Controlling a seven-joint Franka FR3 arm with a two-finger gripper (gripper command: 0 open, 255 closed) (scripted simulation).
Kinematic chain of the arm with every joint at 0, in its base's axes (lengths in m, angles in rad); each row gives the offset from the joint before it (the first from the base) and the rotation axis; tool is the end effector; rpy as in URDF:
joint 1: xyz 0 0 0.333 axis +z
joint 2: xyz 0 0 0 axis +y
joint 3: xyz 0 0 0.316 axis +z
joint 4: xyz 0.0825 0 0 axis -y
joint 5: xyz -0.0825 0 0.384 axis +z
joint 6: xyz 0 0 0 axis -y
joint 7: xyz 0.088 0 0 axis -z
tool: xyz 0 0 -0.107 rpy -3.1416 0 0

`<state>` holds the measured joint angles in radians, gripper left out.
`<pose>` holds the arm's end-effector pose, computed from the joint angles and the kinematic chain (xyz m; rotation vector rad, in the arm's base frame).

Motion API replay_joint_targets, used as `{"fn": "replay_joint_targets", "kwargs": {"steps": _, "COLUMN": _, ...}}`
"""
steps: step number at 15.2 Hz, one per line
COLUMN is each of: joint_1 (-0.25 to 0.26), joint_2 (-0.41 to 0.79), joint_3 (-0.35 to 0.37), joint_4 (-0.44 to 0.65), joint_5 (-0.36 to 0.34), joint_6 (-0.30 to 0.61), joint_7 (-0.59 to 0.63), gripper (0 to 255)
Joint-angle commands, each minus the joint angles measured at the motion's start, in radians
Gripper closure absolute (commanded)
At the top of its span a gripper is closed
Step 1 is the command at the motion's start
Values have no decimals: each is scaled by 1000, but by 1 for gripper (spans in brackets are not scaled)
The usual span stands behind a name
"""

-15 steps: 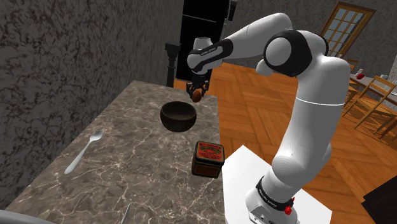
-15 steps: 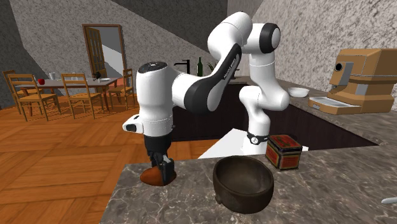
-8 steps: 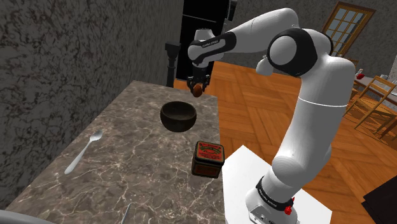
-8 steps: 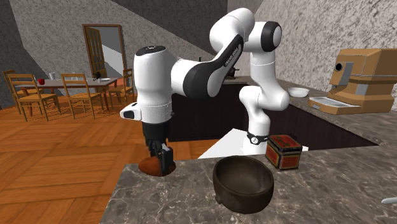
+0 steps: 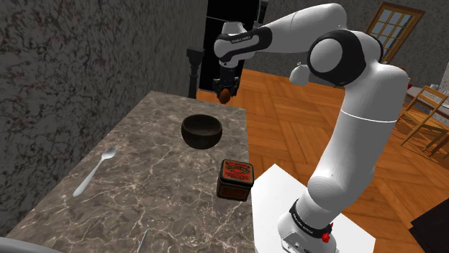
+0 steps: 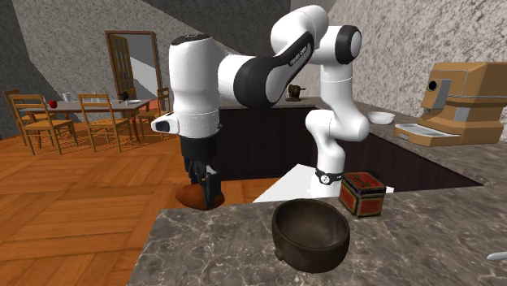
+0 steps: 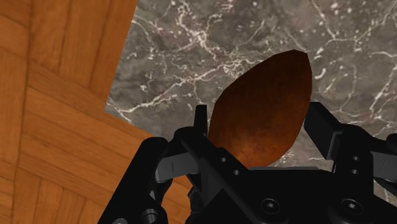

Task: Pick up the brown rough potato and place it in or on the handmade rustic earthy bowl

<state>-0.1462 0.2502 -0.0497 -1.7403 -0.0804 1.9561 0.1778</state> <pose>0.6142 -0.1251 0.4281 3.0109 -0.5182 -0.0535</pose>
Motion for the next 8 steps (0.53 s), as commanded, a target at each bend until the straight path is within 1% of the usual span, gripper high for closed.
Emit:
{"fn": "replay_joint_targets", "kwargs": {"steps": 1, "joint_1": 0, "joint_2": -8, "joint_3": 0, "joint_4": 19, "joint_5": 0, "joint_6": -27, "joint_7": -2, "gripper": 255}}
{"fn": "replay_joint_targets", "kwargs": {"steps": 8, "joint_1": 1, "joint_2": -24, "joint_3": 0, "joint_4": 91, "joint_5": 2, "joint_6": -116, "joint_7": -9, "gripper": 255}}
